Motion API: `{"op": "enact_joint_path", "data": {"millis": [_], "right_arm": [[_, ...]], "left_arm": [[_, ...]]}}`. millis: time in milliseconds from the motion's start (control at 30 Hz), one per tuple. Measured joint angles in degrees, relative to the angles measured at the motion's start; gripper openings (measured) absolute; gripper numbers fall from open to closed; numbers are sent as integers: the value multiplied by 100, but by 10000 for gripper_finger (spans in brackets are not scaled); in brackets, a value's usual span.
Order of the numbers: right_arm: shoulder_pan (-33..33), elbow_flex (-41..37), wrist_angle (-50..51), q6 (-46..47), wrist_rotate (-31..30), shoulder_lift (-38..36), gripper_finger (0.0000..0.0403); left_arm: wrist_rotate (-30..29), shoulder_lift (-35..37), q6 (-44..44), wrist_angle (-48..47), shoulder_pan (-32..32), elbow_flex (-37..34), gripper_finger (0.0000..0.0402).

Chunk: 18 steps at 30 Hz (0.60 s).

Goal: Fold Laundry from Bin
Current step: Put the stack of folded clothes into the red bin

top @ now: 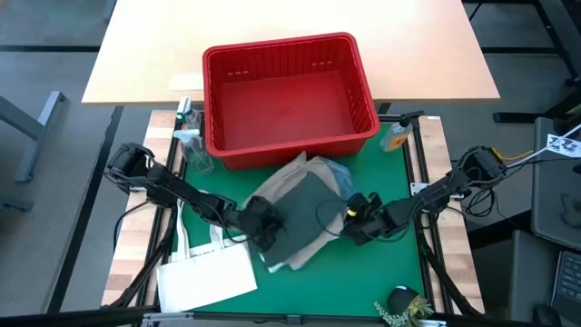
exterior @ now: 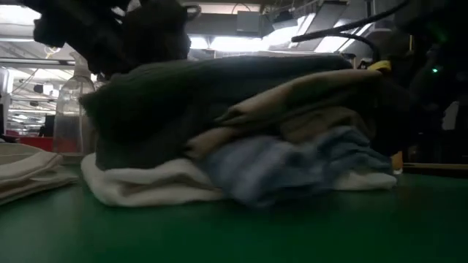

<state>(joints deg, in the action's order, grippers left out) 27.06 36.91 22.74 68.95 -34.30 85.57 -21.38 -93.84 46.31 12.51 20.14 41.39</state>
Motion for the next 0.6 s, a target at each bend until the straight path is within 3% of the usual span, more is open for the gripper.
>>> {"op": "enact_joint_path", "data": {"millis": [400,600], "right_arm": [[-4,1161,2834,-343,118,-792,124],[-4,2024,3258,-862,413,-901,124]], "left_arm": [[31,189,-10,786,454,-7,70],[-8,597,-236,779,487,-7,70]]}}
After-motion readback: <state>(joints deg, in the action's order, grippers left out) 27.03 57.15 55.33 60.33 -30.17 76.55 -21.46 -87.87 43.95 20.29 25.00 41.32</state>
